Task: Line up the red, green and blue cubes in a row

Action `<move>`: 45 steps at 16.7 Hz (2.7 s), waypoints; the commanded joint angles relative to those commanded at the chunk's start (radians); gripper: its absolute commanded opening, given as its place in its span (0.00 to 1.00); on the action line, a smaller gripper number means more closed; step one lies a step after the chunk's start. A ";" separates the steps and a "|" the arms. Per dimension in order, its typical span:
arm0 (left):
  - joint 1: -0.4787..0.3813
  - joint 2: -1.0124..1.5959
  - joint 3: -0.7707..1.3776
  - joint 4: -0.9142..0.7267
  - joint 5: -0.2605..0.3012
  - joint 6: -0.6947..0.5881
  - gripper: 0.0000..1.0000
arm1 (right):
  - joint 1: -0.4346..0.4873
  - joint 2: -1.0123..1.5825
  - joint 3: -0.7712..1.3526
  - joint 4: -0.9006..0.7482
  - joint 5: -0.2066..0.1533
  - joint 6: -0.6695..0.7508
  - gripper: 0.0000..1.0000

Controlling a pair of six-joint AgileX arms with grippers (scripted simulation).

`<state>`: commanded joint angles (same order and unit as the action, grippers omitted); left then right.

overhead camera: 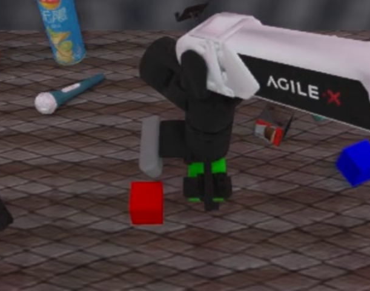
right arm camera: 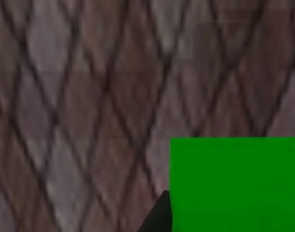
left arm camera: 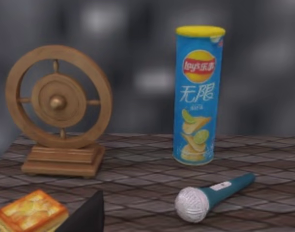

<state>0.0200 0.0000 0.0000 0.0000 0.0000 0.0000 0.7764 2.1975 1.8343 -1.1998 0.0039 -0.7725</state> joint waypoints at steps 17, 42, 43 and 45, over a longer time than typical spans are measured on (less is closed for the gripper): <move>0.000 0.000 0.000 0.000 0.000 0.000 1.00 | 0.004 0.072 -0.171 0.238 0.001 -0.002 0.30; 0.000 0.000 0.000 0.000 0.000 0.000 1.00 | 0.010 0.019 -0.039 0.042 0.000 -0.004 1.00; 0.000 0.000 0.000 0.000 0.000 0.000 1.00 | 0.011 0.009 -0.020 0.018 0.000 -0.005 1.00; 0.000 0.000 0.000 0.000 0.000 0.000 1.00 | 0.011 0.000 -0.005 0.000 0.000 -0.004 1.00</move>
<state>0.0200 0.0000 0.0000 0.0000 0.0000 0.0000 0.7875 2.1972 1.8296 -1.1998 0.0043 -0.7764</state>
